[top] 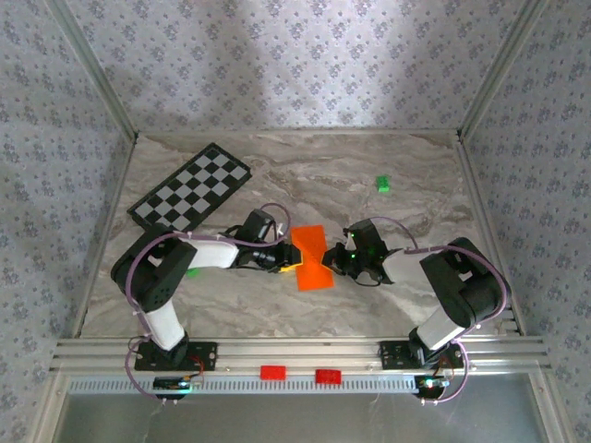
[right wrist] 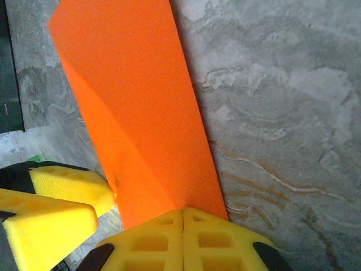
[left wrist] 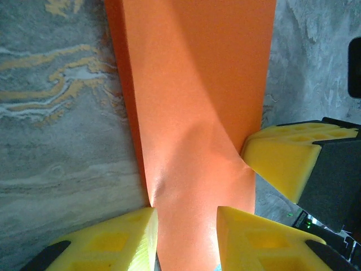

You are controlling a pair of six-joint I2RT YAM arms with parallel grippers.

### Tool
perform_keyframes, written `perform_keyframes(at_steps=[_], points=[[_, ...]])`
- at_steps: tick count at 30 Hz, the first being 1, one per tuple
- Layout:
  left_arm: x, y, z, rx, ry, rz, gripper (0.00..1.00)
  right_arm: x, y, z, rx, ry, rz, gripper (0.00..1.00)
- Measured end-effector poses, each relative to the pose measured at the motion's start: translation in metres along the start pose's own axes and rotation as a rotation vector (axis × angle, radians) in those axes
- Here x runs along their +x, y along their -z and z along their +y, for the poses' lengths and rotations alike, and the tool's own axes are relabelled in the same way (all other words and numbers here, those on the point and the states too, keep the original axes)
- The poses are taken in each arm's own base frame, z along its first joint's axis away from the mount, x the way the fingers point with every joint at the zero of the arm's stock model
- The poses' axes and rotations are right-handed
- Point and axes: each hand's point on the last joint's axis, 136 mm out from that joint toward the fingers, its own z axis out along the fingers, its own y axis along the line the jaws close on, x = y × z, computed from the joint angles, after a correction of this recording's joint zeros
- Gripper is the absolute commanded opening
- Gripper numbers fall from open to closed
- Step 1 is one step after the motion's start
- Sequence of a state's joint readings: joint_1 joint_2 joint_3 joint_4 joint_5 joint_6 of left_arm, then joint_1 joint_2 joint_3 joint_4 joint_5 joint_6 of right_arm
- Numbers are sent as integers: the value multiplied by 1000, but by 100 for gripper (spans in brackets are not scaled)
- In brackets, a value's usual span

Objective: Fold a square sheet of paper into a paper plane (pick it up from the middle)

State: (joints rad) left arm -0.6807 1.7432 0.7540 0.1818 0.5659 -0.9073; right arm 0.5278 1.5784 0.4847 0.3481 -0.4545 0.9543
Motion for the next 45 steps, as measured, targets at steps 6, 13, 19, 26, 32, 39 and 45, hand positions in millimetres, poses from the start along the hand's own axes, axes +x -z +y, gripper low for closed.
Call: perform_keyframes(at_steps=[6,13,19,26,32,39,45], points=[[0,0,-1,5,1,-1,34,0,0,0,1,0,0,7],[-1,0,-2,9,14,-4,39,0,0,0,1,0,0,7],[-4,6,-2,-25,12,-42,42,0,0,0,0,0,0,7],[-3,8,0,-42,15,-43,40,0,0,0,-18,-15,13,7],[2,4,2,-43,18,-21,40,0,-1,1,-38,-26,16,7],[2,3,1,-33,18,-14,38,0,-2,1,-46,-27,15,7],[3,0,-3,-15,16,-6,37,0,-1,1,-49,-25,12,7]])
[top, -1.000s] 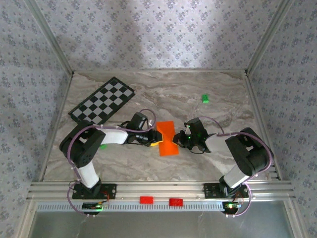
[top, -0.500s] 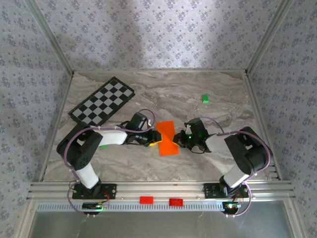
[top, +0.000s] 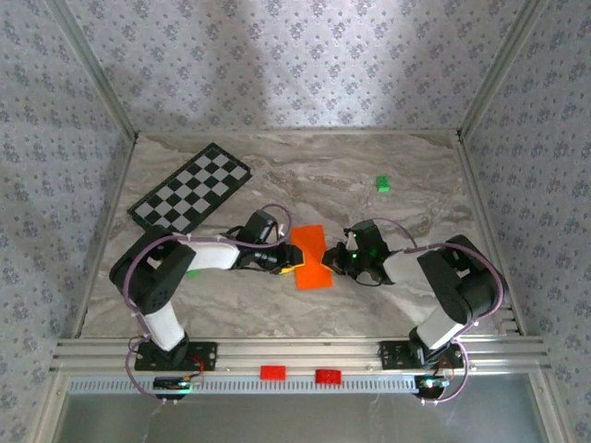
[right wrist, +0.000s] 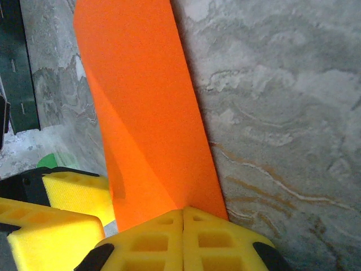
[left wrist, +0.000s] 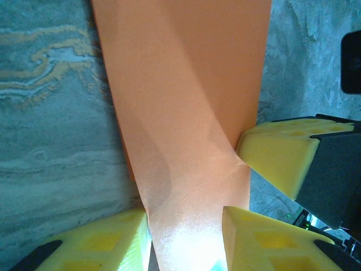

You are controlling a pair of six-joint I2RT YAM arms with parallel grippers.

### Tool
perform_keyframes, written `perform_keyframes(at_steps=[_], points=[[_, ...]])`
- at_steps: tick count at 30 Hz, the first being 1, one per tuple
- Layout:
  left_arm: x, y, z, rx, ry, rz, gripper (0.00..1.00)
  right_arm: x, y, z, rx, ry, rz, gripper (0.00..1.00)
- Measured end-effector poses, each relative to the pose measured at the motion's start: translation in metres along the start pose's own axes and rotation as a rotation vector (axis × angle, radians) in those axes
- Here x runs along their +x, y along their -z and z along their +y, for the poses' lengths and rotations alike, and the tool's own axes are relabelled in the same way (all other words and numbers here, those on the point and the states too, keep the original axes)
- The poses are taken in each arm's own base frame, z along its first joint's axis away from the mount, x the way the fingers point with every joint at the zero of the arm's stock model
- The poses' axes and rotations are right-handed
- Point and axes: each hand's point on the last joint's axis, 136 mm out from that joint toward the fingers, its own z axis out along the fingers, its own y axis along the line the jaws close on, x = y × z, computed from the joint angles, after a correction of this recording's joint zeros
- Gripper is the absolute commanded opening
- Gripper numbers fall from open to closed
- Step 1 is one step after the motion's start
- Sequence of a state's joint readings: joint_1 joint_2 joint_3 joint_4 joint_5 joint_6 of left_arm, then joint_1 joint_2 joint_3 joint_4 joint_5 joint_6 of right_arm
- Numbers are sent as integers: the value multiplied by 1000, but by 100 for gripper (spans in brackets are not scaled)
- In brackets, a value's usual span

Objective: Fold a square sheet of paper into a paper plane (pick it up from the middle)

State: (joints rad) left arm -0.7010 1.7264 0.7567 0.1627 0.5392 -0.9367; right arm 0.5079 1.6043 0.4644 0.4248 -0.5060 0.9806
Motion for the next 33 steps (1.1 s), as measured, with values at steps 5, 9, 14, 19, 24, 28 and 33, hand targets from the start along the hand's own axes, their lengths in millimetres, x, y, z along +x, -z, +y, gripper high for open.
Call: perform_keyframes(at_steps=[5,9,14,19,24,28,33], points=[[-1,0,0,1,4,-2,35,0,0,0,-2,1,-1,7],[-1,0,0,-1,13,-5,22,0,0,0,-5,2,-2,9],[-3,0,0,-2,18,-14,11,0,1,3,-25,8,-7,14],[-2,2,0,2,24,-21,1,0,2,9,-51,20,-8,23],[0,7,-1,7,32,-31,0,4,9,15,-55,38,-21,36],[5,16,-2,10,35,-41,0,10,24,22,-22,100,-46,37],[13,29,-3,18,30,-47,0,20,48,52,-3,310,-125,39]])
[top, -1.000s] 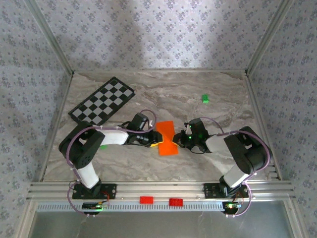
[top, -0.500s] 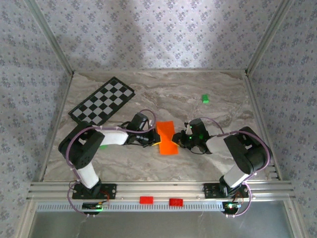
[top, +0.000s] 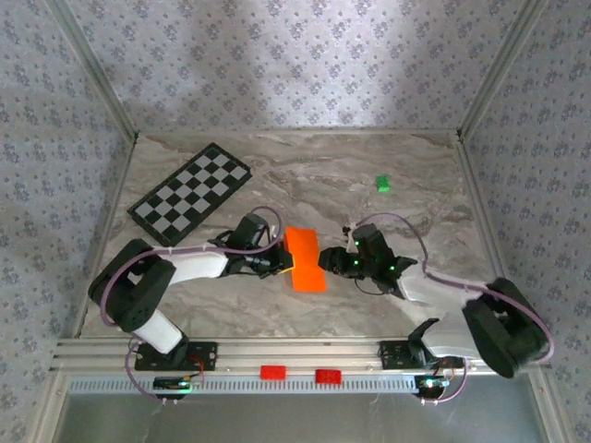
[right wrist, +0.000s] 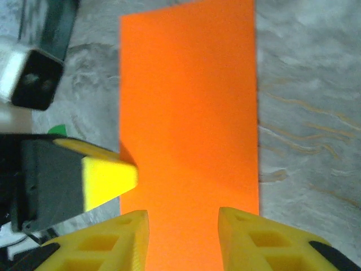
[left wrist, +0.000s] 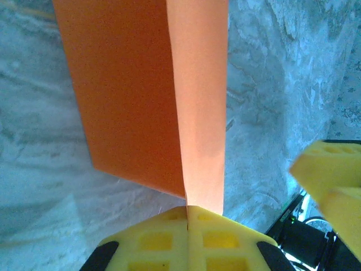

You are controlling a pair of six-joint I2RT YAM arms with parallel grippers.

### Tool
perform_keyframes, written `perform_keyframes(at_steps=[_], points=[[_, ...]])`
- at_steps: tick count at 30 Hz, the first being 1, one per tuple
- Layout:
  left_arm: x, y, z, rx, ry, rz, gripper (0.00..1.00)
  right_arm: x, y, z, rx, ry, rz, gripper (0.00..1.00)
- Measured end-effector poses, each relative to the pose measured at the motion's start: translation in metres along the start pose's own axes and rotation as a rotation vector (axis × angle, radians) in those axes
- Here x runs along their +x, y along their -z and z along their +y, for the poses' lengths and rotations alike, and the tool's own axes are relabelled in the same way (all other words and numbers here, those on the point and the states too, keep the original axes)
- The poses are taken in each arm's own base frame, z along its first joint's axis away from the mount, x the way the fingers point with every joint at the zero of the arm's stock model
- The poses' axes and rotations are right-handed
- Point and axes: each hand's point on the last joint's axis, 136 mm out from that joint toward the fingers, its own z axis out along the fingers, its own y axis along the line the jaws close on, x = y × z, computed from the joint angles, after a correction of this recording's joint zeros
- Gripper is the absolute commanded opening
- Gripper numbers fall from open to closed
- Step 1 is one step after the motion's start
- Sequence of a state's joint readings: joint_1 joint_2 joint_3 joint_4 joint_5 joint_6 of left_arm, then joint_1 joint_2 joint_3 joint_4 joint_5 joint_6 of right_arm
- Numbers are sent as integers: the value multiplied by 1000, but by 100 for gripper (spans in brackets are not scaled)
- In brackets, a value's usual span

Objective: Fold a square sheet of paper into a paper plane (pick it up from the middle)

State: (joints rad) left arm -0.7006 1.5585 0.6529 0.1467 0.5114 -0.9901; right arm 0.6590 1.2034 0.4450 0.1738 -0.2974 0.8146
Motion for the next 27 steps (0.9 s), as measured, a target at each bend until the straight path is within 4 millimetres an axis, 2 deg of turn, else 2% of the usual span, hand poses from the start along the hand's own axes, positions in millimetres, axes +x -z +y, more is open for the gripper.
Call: perform_keyframes(at_steps=[4,8,13,16,20,27], points=[[9,7,7,-10,13,6,0,8,12,28,4,243,-75,40],[11,11,8,-11,15,1,0,43,9,52,33,551,-92,42],[9,14,5,-3,13,-11,1,86,-6,60,108,938,-92,47],[9,15,5,-4,15,-12,1,102,-18,57,186,1123,-90,50],[9,15,7,-9,21,-10,0,105,-29,60,293,1267,-152,56],[9,15,7,-10,22,-12,1,93,-43,57,472,1345,-207,52]])
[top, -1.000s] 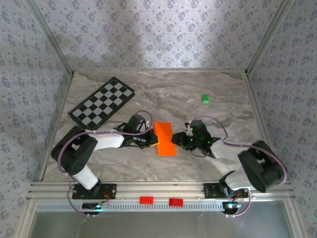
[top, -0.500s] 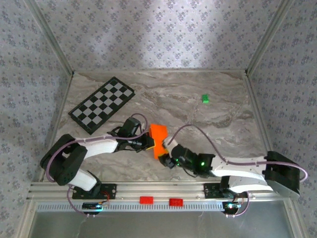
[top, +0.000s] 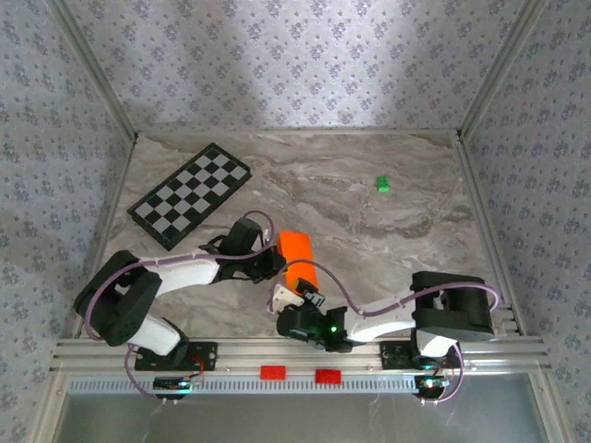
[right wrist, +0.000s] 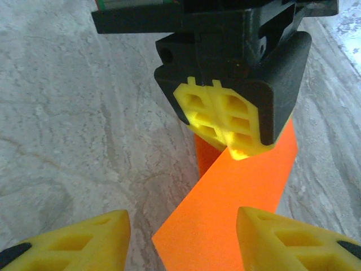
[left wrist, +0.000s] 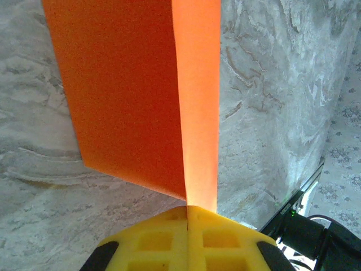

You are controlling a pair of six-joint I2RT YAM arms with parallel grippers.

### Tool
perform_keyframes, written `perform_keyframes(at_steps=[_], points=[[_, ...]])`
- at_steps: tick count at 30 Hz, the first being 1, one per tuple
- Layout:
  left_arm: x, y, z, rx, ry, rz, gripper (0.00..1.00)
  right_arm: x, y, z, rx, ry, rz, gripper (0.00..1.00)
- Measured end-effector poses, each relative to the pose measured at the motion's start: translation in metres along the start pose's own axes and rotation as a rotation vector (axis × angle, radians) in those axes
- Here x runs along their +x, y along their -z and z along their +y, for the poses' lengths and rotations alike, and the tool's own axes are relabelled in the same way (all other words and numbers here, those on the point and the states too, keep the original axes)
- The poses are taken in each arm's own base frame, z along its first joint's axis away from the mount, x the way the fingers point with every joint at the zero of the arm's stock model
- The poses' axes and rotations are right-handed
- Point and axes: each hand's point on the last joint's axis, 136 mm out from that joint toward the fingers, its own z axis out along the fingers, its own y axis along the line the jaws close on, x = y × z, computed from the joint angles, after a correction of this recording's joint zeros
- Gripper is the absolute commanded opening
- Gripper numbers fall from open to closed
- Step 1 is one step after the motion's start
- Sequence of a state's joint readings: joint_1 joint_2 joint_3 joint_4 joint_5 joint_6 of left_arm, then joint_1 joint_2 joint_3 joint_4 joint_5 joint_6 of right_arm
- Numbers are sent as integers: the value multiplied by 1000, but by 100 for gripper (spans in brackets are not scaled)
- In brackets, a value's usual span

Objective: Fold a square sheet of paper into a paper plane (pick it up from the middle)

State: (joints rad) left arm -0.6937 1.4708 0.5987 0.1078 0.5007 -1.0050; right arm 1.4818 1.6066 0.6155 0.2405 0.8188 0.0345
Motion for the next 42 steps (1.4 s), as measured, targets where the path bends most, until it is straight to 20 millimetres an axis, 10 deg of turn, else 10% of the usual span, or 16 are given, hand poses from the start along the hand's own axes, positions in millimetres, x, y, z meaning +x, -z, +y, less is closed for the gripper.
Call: perform_keyframes(at_steps=[42], points=[[0,0,0,0,3,0,1,10,-3,-12,-98,-164,16,9]])
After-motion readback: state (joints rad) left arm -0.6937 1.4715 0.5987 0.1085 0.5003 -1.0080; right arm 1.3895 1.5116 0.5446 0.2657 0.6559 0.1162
